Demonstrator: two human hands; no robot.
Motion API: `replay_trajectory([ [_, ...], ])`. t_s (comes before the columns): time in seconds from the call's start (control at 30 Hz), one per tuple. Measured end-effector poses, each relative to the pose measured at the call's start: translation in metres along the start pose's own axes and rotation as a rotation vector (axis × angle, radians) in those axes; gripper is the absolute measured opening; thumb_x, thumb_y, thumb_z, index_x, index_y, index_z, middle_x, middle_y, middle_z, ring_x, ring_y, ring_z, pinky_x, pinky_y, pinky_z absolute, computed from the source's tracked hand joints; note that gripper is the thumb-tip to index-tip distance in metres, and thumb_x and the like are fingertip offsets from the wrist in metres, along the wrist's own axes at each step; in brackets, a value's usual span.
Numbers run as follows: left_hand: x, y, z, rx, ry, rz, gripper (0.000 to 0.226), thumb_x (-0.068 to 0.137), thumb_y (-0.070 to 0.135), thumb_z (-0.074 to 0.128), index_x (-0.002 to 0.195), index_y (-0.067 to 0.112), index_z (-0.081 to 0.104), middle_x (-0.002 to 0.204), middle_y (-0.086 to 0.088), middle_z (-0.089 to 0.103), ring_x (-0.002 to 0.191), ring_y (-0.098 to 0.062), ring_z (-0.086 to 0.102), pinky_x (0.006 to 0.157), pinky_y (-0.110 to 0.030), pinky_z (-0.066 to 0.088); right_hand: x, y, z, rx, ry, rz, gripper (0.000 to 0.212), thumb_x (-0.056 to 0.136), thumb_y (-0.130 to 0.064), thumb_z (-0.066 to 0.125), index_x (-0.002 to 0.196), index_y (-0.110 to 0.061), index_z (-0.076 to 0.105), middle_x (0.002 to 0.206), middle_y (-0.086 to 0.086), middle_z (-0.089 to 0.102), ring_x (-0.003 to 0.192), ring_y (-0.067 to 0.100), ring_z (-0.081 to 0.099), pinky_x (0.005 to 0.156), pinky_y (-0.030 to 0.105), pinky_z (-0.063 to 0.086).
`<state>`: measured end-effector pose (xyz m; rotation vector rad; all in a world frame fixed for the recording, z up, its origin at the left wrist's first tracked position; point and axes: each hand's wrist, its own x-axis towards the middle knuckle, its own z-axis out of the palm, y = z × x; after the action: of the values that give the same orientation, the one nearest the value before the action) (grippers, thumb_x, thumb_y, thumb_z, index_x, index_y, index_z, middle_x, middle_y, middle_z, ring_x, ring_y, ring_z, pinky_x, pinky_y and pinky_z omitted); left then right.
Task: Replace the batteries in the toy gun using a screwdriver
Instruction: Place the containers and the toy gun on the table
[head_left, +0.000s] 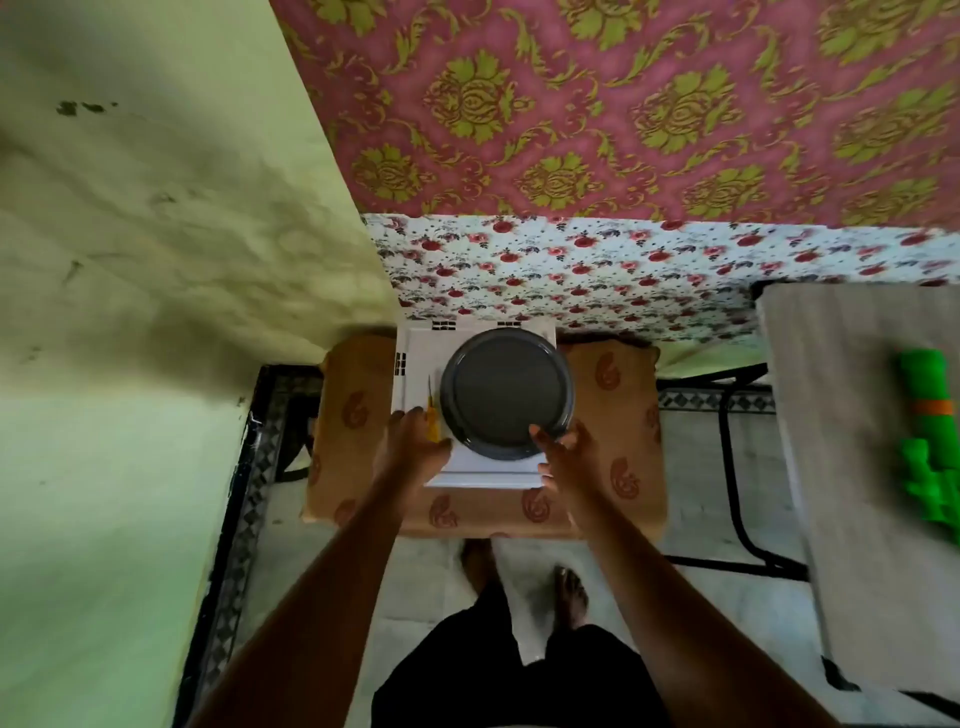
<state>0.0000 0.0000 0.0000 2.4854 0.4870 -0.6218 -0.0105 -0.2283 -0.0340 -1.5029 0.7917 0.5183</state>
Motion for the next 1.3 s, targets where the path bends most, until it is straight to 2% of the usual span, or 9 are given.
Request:
replay_trajectory([
  [0.07,0.01,0.002,0.002,0.026,0.024,-0.038,0.046,0.075,0.035,0.08,0.108,0.009,0.062,0.11,-0.009,0.058,0.097,-0.029,0.061,0.075,-0.039,0.054,-0.022,-0.031,0.008,0.088,-0.009,0.065,0.038,0.083,-0.026,0.082,0.089,-0.013,0.047,0.073,0.007,0.046,0.043,0.01,0.047,0.045,0.027,0.05],
  [0.13,0.01,0.005,0.005,0.034,0.056,-0.057,0.04,0.075,0.032,0.082,0.102,0.011,0.062,0.105,-0.007,0.064,0.088,-0.026,0.065,0.071,-0.041,0.06,-0.028,-0.036,0.006,0.163,-0.055,0.177,0.022,0.094,-0.006,0.07,0.088,-0.004,0.049,0.081,0.012,0.046,0.057,0.015,0.048,0.088,0.048,0.06],
  [0.2,0.013,0.007,0.008,-0.004,0.1,-0.068,0.031,0.079,0.027,0.081,0.1,0.013,0.063,0.098,-0.008,0.069,0.084,-0.025,0.067,0.069,-0.04,0.06,-0.033,-0.042,0.006,0.203,-0.048,0.208,0.018,0.094,-0.003,0.069,0.092,-0.007,0.052,0.092,0.014,0.056,0.086,0.025,0.064,0.113,0.055,0.043],
  [0.33,0.011,0.02,-0.002,-0.108,0.079,-0.153,0.014,0.089,0.012,0.073,0.093,0.01,0.059,0.087,-0.007,0.063,0.084,-0.026,0.062,0.068,-0.035,0.049,-0.036,-0.041,0.004,0.314,0.002,0.215,0.033,0.089,-0.004,0.076,0.109,-0.007,0.05,0.126,0.022,0.063,0.126,0.039,0.06,0.104,0.049,0.052],
  [0.5,0.016,0.022,-0.006,-0.223,0.03,-0.19,0.024,0.084,0.006,0.068,0.062,0.01,0.06,0.057,-0.003,0.058,0.064,-0.028,0.063,0.048,-0.025,0.035,-0.043,-0.036,-0.013,0.386,0.053,0.177,0.032,0.083,-0.006,0.081,0.096,-0.008,0.051,0.128,0.03,0.061,0.12,0.041,0.064,0.087,0.046,0.061],
  [0.63,0.003,0.039,-0.007,-0.348,-0.047,-0.121,0.017,0.076,0.021,0.078,0.067,0.01,0.07,0.061,-0.007,0.07,0.068,-0.03,0.072,0.066,-0.042,0.062,-0.064,-0.032,-0.045,0.44,0.07,0.099,0.036,0.081,-0.008,0.083,0.093,-0.01,0.049,0.126,0.026,0.065,0.114,0.039,0.069,0.082,0.045,0.062],
  [0.77,-0.03,0.08,-0.008,-0.546,-0.09,-0.067,0.01,0.076,0.017,0.082,0.074,0.018,0.073,0.064,-0.002,0.074,0.071,-0.025,0.076,0.077,-0.049,0.065,-0.099,-0.037,-0.086,0.477,0.123,-0.005,0.026,0.091,-0.011,0.075,0.089,-0.012,0.049,0.107,0.017,0.072,0.102,0.035,0.075,0.091,0.048,0.059],
  [1.07,-0.131,0.205,0.034,-0.566,-0.25,0.124,0.013,0.086,-0.001,0.071,0.083,0.011,0.075,0.079,-0.007,0.077,0.085,-0.028,0.076,0.071,-0.033,0.064,-0.16,-0.023,-0.227,0.744,0.256,-0.113,0.057,0.087,-0.011,0.077,0.139,-0.01,0.052,0.109,0.018,0.076,0.096,0.034,0.076,0.099,0.054,0.055],
  [1.3,-0.217,0.289,0.111,-0.669,-0.268,0.121,0.016,0.093,0.003,0.071,0.078,0.009,0.073,0.074,-0.014,0.072,0.075,-0.025,0.071,0.081,-0.044,0.062,-0.192,-0.002,-0.359,0.719,0.236,-0.208,0.022,0.096,-0.013,0.066,0.115,-0.013,0.076,0.1,0.013,0.077,0.096,0.029,0.074,0.093,0.047,0.054],
])
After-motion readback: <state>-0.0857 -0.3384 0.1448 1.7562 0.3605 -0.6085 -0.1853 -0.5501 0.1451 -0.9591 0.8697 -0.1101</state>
